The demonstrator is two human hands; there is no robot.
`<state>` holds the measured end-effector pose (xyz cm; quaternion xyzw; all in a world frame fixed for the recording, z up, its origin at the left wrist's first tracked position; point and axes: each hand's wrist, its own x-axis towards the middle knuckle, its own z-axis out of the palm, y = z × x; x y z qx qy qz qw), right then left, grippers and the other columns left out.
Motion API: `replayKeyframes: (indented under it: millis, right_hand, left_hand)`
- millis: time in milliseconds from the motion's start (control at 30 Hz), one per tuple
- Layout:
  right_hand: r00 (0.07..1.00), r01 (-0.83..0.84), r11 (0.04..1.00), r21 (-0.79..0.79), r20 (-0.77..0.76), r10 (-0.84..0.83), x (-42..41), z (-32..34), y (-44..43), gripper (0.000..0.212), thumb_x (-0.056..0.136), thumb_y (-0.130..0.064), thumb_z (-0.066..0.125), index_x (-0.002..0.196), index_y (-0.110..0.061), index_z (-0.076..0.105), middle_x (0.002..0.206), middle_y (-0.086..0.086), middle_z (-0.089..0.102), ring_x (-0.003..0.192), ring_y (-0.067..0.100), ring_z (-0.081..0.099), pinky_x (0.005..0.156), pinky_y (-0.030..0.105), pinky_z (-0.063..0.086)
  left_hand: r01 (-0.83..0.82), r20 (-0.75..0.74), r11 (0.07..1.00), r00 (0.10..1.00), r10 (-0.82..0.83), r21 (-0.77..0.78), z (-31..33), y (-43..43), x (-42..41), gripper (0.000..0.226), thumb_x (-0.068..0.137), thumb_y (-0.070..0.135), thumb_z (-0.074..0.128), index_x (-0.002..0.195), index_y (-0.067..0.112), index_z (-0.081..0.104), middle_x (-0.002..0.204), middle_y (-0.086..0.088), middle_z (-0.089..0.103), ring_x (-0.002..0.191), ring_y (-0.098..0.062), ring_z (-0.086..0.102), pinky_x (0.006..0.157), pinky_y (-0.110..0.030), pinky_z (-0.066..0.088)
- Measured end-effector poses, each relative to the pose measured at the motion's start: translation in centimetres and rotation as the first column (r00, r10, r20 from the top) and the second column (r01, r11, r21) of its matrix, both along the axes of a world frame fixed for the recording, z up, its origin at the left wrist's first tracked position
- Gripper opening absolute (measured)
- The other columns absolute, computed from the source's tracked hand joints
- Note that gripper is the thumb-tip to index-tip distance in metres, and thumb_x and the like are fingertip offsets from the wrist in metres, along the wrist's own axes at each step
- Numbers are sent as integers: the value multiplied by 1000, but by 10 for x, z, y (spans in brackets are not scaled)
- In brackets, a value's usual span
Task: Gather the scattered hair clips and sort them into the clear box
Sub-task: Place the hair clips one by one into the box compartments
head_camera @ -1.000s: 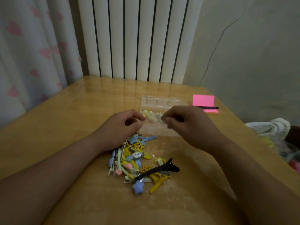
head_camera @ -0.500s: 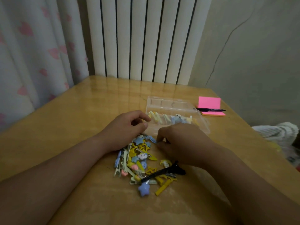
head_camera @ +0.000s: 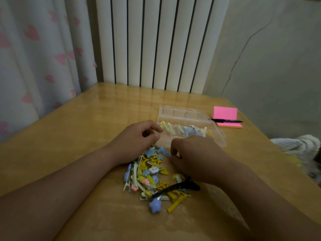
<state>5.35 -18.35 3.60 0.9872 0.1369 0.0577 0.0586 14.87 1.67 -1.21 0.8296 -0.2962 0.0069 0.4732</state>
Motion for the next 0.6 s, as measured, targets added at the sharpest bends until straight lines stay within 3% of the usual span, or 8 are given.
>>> replayKeyframes:
  millis: [233,367,467,600]
  right_hand:
    - [999,-11,1000,9,41,10,0,0,0,17,101,-30,50,107,-21,62,95,2,67,85,27,65,69,37,51]
    - [993,5,973,230,112,-31,-4,10,-12,10,97,-35,55,92,-28,61,80,-7,63,72,16,59,66,37,53]
    - [963,45,871,489,212,-168,2,17,-34,9,97,-32,61,91,-27,64,76,-9,64,66,10,61,62,33,55]
    - [863,220,831,511,294,-410,22,19,-79,9,98,-28,64,91,-24,70,78,-10,67,67,10,61,61,33,53]
  left_hand:
    - [2,-14,1000,1000,-3,-12,0,-1,0,15,106,30,64,116,37,73,98,-2,72,87,-18,67,78,-32,54]
    - [5,-11,1000,1000,-5,-9,0,0,0,16,106,30,63,117,35,72,98,-1,73,85,-14,67,76,-29,54]
    - [0,-18,1000,1000,0,-10,-1,-1,0,15,106,31,63,117,37,72,100,1,72,87,-13,67,76,-26,53]
    - [5,-19,1000,1000,-5,-17,-1,-2,0,15,106,31,63,116,35,73,99,-3,72,85,-17,65,75,-29,53]
